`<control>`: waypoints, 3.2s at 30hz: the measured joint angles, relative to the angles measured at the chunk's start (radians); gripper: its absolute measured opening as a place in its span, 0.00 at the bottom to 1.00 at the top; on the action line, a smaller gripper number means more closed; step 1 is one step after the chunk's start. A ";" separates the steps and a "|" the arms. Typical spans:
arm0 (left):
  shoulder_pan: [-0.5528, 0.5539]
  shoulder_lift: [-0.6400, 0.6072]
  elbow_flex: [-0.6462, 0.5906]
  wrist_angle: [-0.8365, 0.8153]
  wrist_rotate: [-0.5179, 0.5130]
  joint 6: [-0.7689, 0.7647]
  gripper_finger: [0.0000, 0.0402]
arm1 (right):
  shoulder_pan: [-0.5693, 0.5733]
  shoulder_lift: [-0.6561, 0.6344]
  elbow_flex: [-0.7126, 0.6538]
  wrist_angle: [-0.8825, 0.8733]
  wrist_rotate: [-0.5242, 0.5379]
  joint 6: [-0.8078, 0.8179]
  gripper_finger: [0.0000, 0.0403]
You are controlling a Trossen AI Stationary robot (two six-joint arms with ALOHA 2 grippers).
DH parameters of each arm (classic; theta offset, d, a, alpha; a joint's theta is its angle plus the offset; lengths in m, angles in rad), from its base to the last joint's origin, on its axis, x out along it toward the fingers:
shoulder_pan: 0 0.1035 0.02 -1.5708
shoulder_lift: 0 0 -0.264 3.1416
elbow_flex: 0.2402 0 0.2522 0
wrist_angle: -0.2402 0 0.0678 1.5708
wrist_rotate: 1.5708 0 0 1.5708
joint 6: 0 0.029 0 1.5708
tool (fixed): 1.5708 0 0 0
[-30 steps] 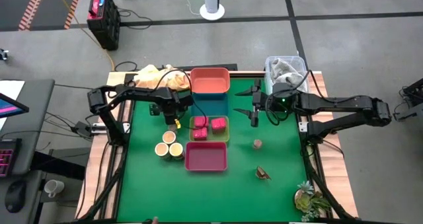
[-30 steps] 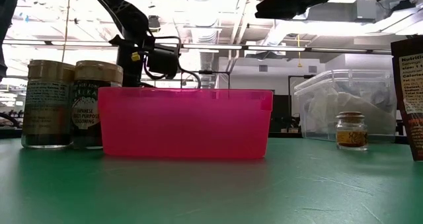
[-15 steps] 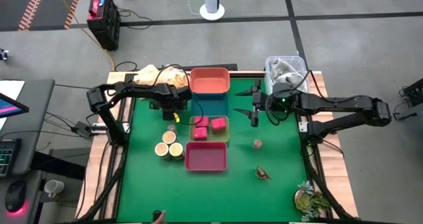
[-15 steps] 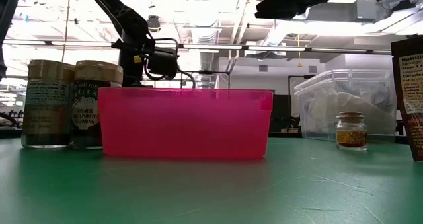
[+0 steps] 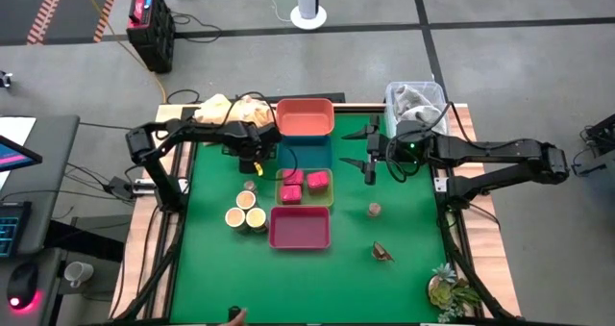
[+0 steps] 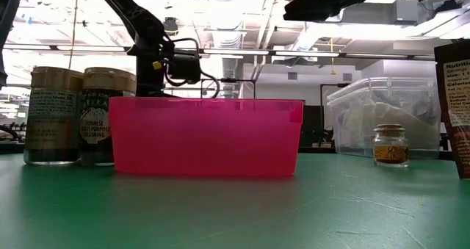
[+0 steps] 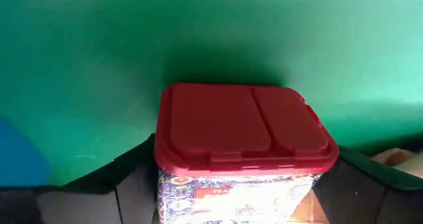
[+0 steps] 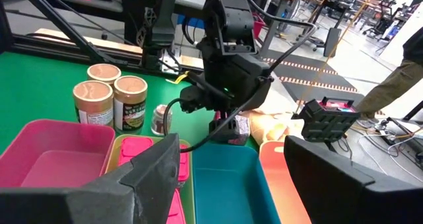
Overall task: Sort spices by type
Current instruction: Put the red seasoning bottle into the green bin
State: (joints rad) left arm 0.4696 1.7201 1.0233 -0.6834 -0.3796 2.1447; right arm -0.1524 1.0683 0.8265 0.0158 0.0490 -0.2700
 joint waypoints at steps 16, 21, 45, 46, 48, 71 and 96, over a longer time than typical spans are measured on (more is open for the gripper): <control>-0.061 -0.178 -0.001 -0.044 0.036 -0.391 0.79 | 0.000 0.000 0.000 0.008 0.000 0.008 0.74; -0.061 -0.286 -0.001 -0.026 0.092 -0.516 0.79 | 0.006 0.002 0.000 0.016 0.001 0.008 0.74; -0.116 -0.460 -0.001 0.384 0.371 -1.723 0.79 | 0.155 0.411 0.235 0.106 0.274 -0.188 0.74; -0.114 -0.460 -0.001 0.383 0.405 -1.757 0.79 | 0.167 0.428 0.271 0.052 0.274 -0.228 0.74; -0.109 -0.459 -0.001 0.380 0.479 -1.818 0.79 | 0.191 0.462 0.336 -0.049 0.276 -0.311 0.74; -0.090 -0.459 0.000 0.262 0.976 -2.072 0.79 | 0.274 0.829 0.934 -0.529 0.431 -0.867 0.81; -0.133 -0.459 0.042 0.173 1.026 -2.018 0.79 | 0.258 0.934 1.077 -0.588 0.247 -0.913 0.81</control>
State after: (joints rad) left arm 0.3367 1.2610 1.0653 -0.5109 0.6468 0.1266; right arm 0.1052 2.0018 1.9039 -0.5719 0.2960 -1.1828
